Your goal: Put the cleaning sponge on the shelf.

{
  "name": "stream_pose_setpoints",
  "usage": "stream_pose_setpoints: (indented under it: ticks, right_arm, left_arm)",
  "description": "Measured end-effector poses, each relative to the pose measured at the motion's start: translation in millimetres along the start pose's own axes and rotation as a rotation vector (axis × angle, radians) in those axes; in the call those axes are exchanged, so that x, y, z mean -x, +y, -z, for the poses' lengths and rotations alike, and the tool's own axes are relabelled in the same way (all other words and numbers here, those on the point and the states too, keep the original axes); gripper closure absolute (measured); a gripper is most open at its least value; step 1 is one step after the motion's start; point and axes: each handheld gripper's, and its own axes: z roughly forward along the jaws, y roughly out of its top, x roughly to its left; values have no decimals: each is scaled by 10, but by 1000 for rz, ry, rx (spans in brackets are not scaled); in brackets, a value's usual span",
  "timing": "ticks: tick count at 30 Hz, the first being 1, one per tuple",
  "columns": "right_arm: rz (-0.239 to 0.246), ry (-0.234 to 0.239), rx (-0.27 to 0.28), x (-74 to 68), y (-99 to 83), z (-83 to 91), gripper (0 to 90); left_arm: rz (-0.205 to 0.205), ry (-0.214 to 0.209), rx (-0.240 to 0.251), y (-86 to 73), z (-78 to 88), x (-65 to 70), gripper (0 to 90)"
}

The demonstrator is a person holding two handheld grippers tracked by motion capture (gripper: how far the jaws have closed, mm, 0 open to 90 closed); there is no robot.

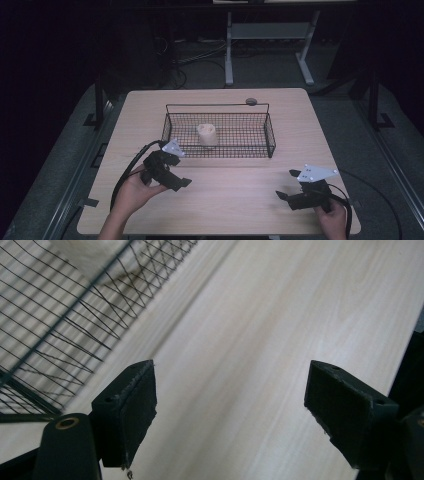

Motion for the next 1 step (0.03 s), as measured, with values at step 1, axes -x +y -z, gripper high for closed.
stream_pose_setpoints:
  ticks: [1]
  right_arm:
    - [0, -2, 0, 1, -1, 2, 136]
  left_arm:
    - [0, 0, 0, 0, 0, 0, 202]
